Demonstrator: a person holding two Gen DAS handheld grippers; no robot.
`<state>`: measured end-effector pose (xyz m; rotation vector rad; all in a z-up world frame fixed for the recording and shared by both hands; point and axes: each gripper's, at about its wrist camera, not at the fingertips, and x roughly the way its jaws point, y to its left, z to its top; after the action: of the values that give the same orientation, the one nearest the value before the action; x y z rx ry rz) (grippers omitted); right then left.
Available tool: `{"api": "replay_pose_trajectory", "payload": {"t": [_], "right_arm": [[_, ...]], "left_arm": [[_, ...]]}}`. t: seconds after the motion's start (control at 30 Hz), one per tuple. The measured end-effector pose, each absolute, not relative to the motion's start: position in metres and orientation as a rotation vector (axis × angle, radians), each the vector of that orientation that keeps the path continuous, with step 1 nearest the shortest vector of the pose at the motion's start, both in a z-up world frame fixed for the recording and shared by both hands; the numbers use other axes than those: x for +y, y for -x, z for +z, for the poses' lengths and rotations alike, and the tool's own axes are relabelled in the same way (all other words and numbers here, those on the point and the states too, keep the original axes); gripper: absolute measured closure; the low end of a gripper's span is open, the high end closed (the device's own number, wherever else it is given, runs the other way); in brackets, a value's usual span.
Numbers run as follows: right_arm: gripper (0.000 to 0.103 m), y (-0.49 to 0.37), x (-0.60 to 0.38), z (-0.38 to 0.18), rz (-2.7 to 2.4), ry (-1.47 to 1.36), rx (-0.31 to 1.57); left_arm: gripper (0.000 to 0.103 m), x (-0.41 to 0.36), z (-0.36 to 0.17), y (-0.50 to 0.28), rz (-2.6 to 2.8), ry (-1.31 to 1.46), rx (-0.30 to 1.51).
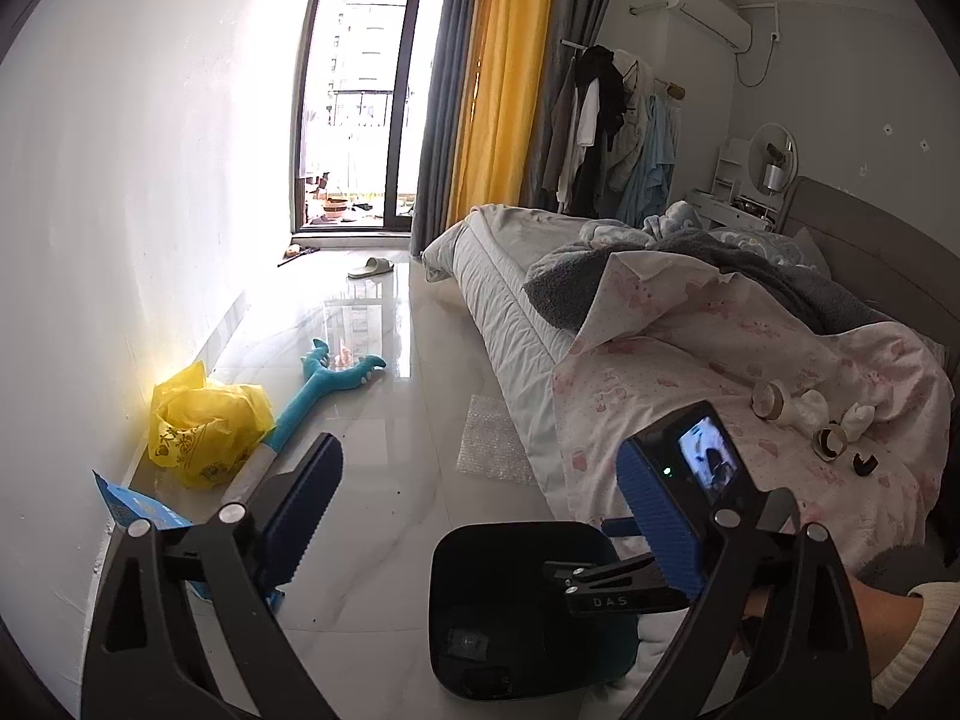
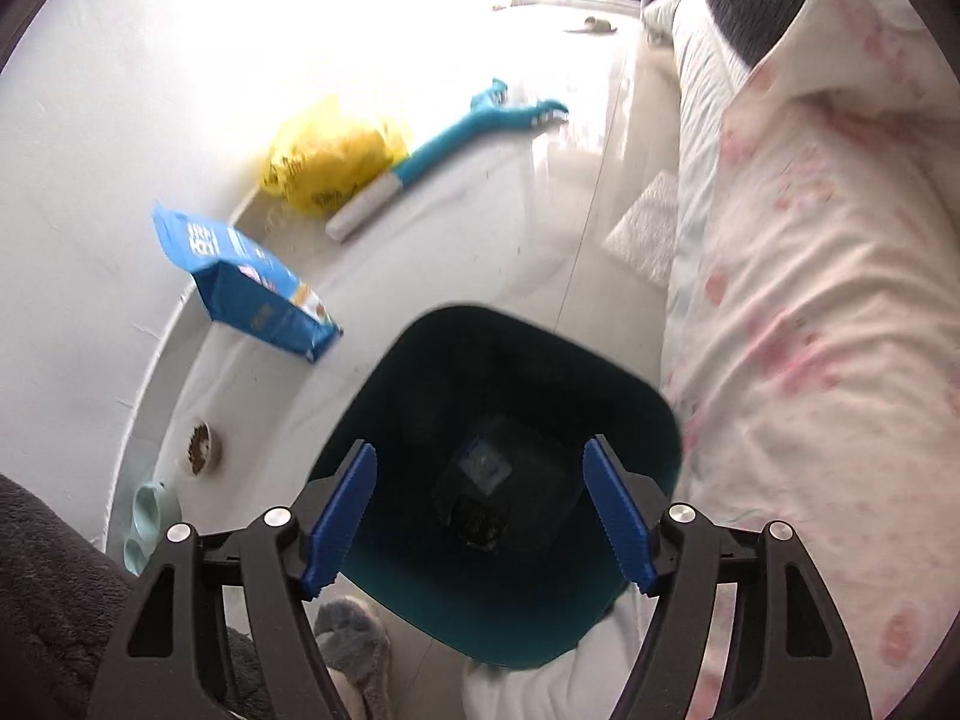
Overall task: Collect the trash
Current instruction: 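Move both tools back from the bin toward the bed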
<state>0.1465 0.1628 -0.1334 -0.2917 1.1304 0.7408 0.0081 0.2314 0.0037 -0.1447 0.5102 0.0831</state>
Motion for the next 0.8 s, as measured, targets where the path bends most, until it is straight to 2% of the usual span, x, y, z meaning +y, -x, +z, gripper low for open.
{"api": "replay_pose_trajectory", "payload": {"t": [0.27, 0.8], "right_arm": [[0.023, -0.155, 0.121, -0.081, 0.718, 0.207, 0.959], [0.021, -0.176, 0.0, -0.026, 0.543, 0.203, 0.763]], "left_arm": [[0.007, 0.211, 0.014, -0.018, 0.049, 0.148, 0.497], [0.006, 0.14, 0.008, -0.071, -0.068, 0.066, 0.527]]}}
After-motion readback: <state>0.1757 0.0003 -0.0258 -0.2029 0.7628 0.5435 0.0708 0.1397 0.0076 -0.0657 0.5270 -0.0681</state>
